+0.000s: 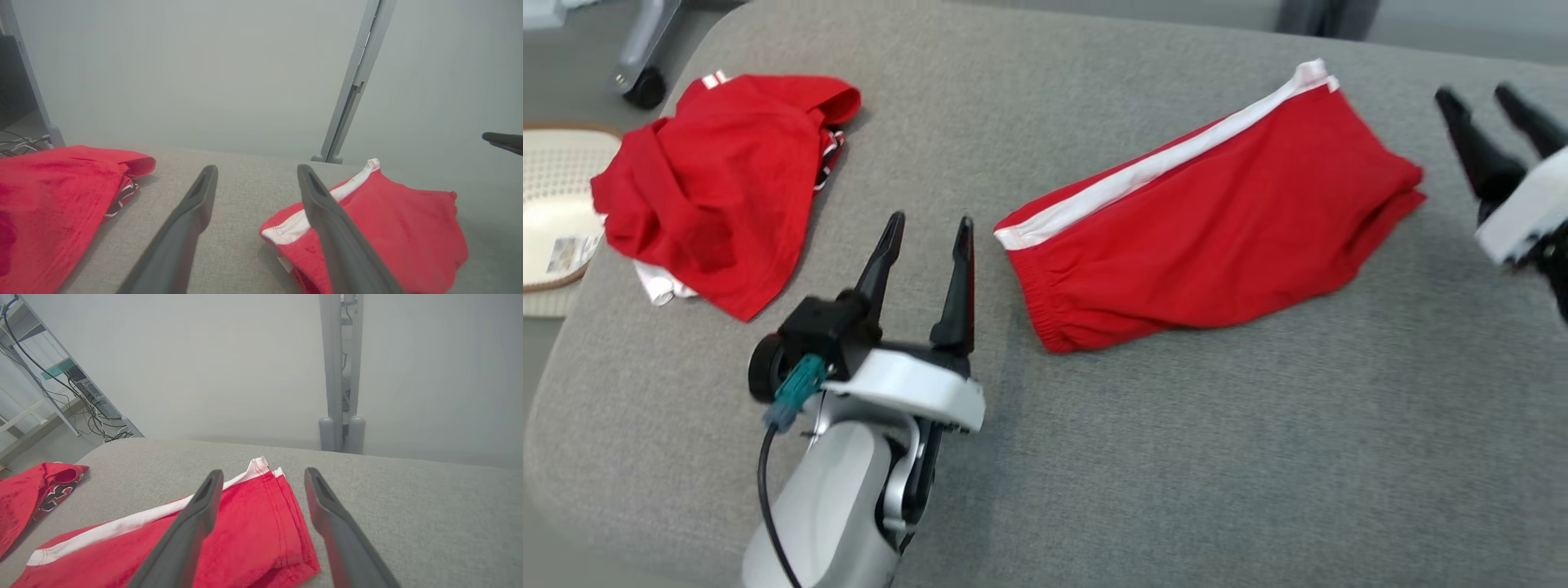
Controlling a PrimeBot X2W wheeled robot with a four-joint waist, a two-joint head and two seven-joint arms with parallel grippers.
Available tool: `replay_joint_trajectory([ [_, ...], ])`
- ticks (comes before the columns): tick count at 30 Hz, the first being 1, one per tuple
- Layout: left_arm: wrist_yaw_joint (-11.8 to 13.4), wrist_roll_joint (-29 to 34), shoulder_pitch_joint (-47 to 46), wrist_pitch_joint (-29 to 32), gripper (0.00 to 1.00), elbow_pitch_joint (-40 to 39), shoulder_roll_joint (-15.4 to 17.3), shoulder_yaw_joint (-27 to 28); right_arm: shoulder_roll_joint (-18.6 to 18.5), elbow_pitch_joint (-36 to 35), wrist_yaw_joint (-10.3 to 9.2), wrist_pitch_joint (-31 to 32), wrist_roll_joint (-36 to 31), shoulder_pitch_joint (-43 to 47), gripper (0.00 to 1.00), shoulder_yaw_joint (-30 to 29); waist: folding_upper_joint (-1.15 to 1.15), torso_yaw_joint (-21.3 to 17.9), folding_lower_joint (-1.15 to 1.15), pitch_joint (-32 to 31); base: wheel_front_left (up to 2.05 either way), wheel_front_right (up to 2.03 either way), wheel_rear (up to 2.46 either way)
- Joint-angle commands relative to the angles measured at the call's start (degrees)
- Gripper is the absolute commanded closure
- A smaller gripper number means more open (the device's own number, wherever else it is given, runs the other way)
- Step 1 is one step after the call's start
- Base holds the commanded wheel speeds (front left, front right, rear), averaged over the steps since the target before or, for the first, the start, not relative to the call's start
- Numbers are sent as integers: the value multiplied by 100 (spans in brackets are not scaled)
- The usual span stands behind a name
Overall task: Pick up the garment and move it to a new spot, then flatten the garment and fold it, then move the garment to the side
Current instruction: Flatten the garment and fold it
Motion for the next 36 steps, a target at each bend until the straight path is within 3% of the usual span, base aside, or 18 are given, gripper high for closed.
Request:
replay_joint_trajectory([
  [1, -63, 147, 162, -10, 0, -91, 21, 134, 9, -50, 1, -160, 67, 243, 0, 2, 0, -233, 0, -230, 0, 0, 0],
  [12, -224, 777, 1436, -9, 0, -693, 18, 720, 437, -211, 1, -729, 482, 1568, 0, -212, 0, -707, 0, -573, 0, 0, 0],
  [25, -171, 714, 1900, -9, 0, -931, 16, 685, 862, -61, 1, -880, 608, 2176, 0, -427, 0, -674, 0, -718, 0, 0, 0],
  [36, -145, 591, 1787, -9, 0, -776, 15, 456, 1196, 607, 2, -52, 1287, 1752, 0, -797, 0, -371, 0, -508, 0, 0, 0],
])
